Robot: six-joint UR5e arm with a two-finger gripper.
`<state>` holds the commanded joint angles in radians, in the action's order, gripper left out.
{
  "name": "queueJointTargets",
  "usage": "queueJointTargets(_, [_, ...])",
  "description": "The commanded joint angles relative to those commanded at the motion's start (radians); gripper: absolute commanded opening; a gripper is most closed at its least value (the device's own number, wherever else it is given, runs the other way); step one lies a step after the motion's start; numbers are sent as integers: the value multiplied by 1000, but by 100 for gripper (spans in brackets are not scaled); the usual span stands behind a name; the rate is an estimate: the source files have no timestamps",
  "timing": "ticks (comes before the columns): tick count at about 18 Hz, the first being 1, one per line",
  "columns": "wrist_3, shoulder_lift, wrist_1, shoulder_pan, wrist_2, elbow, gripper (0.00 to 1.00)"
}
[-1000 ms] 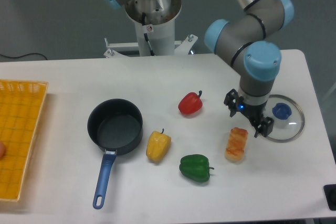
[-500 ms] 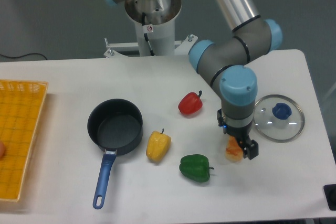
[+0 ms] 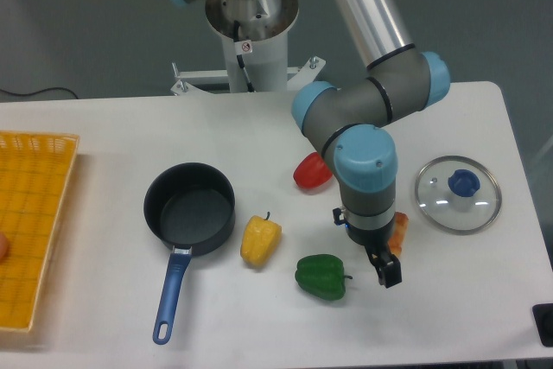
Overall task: Pick up the green chilies
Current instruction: 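Lower the gripper over the green bell pepper and close on it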
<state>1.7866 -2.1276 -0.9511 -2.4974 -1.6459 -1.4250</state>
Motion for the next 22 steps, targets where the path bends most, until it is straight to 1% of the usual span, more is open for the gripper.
queueJointTargets(1, [28, 2, 2, 6, -2, -3, 100])
queueJointTargets(3, [42, 2, 14, 11, -2, -9, 100])
queueJointTargets(8, [111, -34, 67, 44, -12, -15, 100])
queueJointTargets(11, [145, -54, 75, 51, -25, -15, 100])
queueJointTargets(16, [255, -48, 72, 54, -32, -32, 100])
queueJointTargets(22, [260, -55, 74, 55, -32, -49, 100])
